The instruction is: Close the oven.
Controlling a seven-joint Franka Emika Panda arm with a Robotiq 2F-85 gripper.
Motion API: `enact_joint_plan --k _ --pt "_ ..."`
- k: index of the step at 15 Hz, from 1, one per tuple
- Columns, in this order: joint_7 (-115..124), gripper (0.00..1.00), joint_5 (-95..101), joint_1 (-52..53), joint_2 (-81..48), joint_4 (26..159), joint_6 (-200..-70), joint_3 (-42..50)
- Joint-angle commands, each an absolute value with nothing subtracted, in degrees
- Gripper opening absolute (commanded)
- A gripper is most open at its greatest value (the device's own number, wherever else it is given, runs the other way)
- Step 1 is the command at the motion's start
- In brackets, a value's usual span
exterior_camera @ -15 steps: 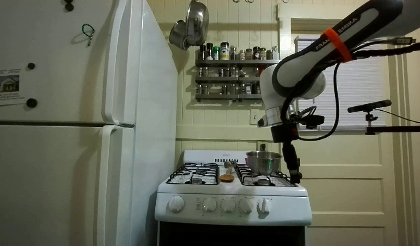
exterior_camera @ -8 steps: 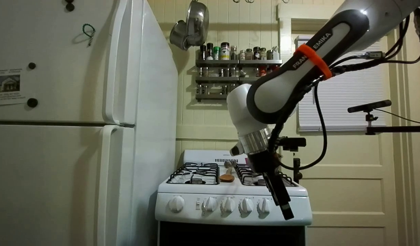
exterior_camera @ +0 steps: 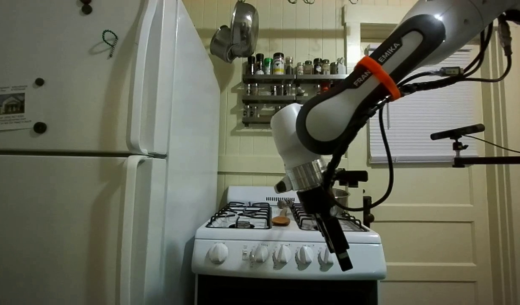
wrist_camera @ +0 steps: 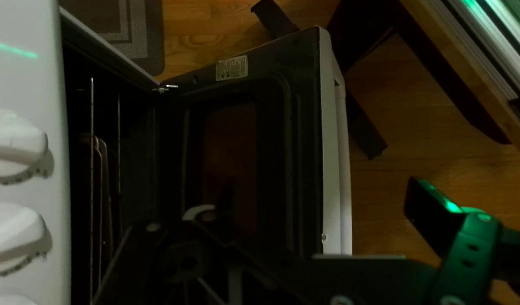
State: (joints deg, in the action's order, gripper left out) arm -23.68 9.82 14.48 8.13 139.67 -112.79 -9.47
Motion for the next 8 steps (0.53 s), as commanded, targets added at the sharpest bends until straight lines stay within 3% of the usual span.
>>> enact_joint_plan --k 1,8 --pt "-21.46 1.0 13.07 16.41 -2.28 131.46 -113.72 -13.92" --pt "-29.68 1.0 21.11 19.55 -20.37 122.12 -128.65 -18.91"
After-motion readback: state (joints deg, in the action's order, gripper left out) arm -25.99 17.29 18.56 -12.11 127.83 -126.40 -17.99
